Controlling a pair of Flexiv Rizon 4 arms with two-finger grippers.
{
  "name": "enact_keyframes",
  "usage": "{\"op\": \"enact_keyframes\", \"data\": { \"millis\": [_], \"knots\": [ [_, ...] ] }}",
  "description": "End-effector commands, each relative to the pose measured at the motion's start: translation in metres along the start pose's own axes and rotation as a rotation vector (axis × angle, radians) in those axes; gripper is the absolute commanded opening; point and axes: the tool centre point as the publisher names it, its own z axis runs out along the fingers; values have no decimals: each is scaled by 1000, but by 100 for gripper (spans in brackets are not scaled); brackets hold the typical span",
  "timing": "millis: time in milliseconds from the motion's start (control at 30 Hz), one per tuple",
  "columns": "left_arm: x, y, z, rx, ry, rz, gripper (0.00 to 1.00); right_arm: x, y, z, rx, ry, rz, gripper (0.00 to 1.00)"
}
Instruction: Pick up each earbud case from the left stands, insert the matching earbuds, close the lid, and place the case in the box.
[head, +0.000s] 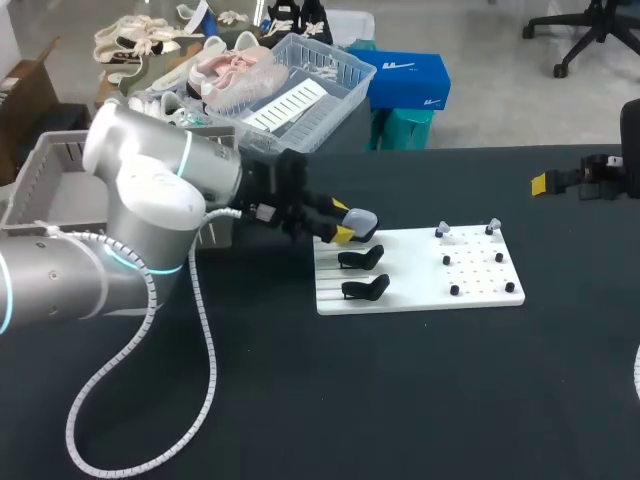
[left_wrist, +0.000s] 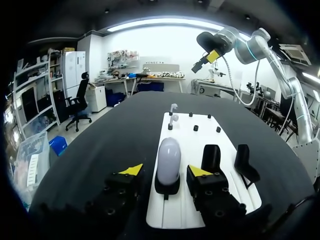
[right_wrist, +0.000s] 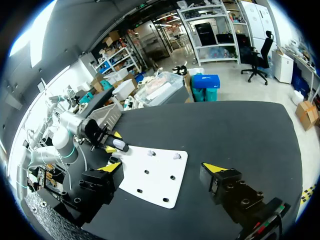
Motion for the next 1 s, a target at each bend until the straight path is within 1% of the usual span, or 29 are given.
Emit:
{"op": "enact_keyframes", "data": {
  "millis": [33,167,267,400,433,767,1000],
  "knots": [
    [-1,3,3,5,3,1,56,0,0,0,1,0,-1,100],
    [-1,2,4,8,2,3,55,0,0,0,1,0,-1,100],
    [-2,2,5,9,2,3,52,0,0,0,1,0,-1,100],
    [-2,1,5,10,1,2,51,0,0,0,1,0,-1,100],
    [-2,1,5,11,1,2,50,0,0,0,1,0,-1,100],
    [0,-1,5,14,4,-2,49,0,0,0,1,0,-1,100],
    [0,-1,6,16,6,0,45,0,0,0,1,0,-1,100]
  ]
}}
